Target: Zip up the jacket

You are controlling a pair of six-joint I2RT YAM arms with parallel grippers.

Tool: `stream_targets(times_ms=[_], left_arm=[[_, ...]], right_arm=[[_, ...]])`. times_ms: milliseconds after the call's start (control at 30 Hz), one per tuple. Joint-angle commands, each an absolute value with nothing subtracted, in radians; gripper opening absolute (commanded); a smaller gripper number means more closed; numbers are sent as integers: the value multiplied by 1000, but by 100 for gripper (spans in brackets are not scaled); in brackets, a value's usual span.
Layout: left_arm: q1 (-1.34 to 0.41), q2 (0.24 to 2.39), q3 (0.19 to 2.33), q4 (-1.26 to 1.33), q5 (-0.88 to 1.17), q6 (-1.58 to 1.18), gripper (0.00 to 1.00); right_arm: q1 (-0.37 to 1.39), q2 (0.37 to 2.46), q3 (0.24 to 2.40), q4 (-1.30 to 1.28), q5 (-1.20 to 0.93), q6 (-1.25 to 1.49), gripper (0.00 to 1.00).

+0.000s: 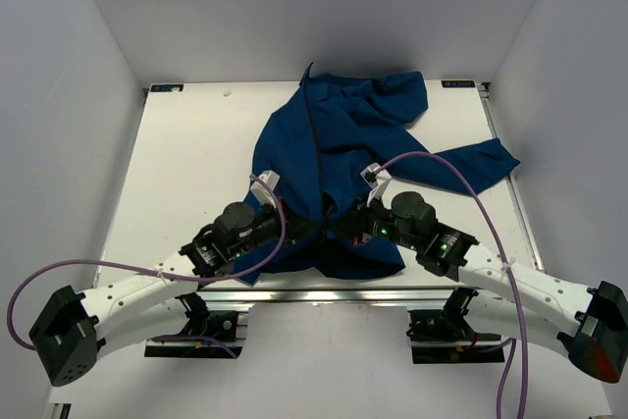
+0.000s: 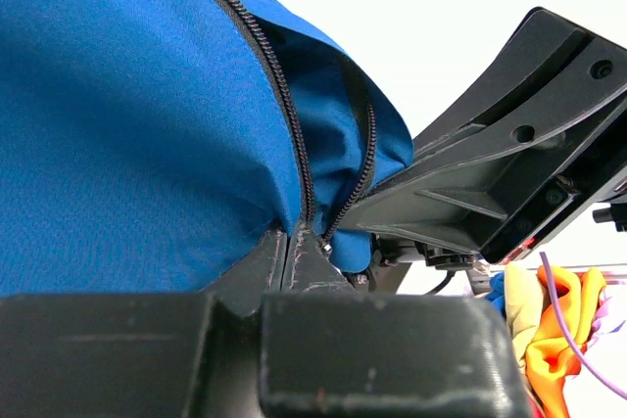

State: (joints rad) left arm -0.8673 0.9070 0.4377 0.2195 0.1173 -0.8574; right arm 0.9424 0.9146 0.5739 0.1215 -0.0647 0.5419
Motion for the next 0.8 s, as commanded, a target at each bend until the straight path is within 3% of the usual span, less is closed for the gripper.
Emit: stream_targets(times_ms=[0,767], left_arm=[[-871,877,434,259,138,-858,0],[-871,853,439,242,130,-854,0]], right_arm=[[942,916,574,218,-100,534,0],[940,877,535,275,-74,580,0]])
